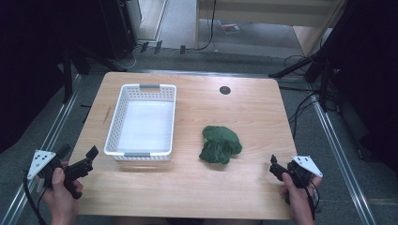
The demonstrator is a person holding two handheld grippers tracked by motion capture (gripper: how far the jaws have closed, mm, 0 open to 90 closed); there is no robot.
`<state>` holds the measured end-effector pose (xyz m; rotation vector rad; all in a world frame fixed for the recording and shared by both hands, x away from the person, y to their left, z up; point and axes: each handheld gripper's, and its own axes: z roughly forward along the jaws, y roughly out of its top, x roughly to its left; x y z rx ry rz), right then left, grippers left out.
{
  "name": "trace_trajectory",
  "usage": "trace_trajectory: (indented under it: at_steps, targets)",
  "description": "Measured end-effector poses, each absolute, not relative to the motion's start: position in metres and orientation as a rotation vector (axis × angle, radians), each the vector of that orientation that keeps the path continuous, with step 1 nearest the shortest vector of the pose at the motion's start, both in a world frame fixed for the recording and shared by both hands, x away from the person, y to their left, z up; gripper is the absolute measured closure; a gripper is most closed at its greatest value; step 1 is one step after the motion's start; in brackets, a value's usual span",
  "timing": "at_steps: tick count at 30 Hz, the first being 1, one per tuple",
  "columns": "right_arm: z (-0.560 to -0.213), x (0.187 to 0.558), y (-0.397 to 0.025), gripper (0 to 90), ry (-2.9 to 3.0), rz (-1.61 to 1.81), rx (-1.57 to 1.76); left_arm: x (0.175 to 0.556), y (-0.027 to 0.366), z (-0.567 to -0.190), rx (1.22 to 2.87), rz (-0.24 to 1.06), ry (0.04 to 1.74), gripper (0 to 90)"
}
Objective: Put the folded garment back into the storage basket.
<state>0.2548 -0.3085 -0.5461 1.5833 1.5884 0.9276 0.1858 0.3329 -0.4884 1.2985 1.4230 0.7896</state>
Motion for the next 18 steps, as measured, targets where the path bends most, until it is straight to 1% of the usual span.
trace_trajectory:
  at_steps: [7,18]
  targets:
    - [-0.546,0.254,-0.308,12.8,1.585,0.925,1.583,0.19,0.319,-0.478,1.325,0.755,1.411,0.0]
    - [-0.546,0.255,-0.308,12.7,1.589,0.928,1.583,0.207,0.29,-0.466,1.382,0.709,1.383,0.0]
